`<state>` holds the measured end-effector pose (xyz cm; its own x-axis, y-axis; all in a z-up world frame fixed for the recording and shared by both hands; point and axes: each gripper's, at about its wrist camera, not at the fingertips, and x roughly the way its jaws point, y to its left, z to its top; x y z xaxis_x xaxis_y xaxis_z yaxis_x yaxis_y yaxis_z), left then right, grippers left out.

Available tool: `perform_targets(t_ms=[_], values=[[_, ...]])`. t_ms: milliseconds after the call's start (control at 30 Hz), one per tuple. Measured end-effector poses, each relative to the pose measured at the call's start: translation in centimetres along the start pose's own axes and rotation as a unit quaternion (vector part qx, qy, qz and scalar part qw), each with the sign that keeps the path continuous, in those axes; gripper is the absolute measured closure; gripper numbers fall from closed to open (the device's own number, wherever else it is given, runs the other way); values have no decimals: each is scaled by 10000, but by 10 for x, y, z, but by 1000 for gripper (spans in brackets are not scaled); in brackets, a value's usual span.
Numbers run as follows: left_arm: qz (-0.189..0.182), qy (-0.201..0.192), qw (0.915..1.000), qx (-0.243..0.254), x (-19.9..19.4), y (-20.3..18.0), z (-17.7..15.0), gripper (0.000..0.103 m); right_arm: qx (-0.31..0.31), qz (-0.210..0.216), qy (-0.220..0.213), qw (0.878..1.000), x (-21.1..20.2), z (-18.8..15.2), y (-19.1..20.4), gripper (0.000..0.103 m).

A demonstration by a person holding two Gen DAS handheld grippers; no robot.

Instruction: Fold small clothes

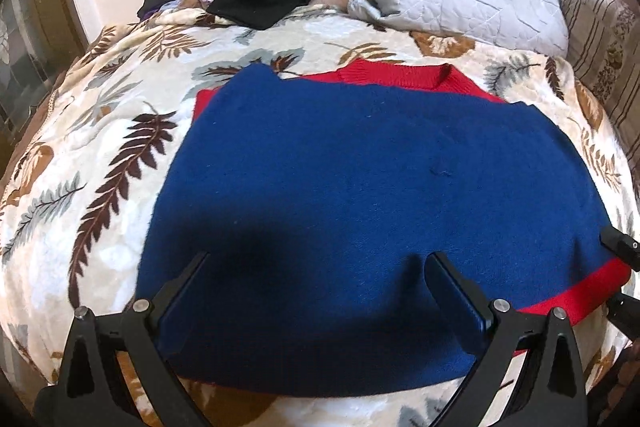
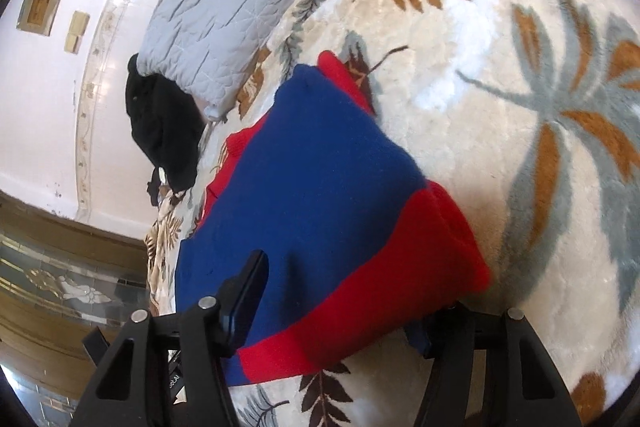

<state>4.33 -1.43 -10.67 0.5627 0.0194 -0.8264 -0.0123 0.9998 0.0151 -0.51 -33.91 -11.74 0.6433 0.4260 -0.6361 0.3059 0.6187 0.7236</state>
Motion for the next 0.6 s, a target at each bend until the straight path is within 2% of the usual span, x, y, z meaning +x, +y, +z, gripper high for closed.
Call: perform_targets(t_ms=[100,167,200,233,333,367,433,533,567,600], values=[[14,187,9997,170,20,-7,-6,0,-125,-100,-1,9999,9,3,1,38],[41,71,9998,205,17,-7,-7,0,-365,-272,-25,9990,12,6,8,42],[37,97,9997,201,15,-7,-6,0,-428,-402,3,9983,13,6,10,63],[16,95,9998,181,11,-6,-4,0,-443,-452,57,9980,15,6,10,77],[-45,-332,9994,114,-7,-2,1,0,-511,-489,95,9974,14,6,12,76],[-26,-352,9993,105,-6,-3,0,0,-541,-484,90,9973,12,6,14,73],[-51,25,9998,177,15,-5,-3,0,-522,-523,47,9973,12,6,12,70],[93,-130,9991,381,17,-12,-9,0,-497,-421,82,9978,19,9,9,51],[75,-75,9994,337,17,-11,-8,0,-558,-463,99,9973,22,10,11,52],[28,-38,9996,289,19,-10,-7,0,-592,-499,129,9969,24,12,15,56]])
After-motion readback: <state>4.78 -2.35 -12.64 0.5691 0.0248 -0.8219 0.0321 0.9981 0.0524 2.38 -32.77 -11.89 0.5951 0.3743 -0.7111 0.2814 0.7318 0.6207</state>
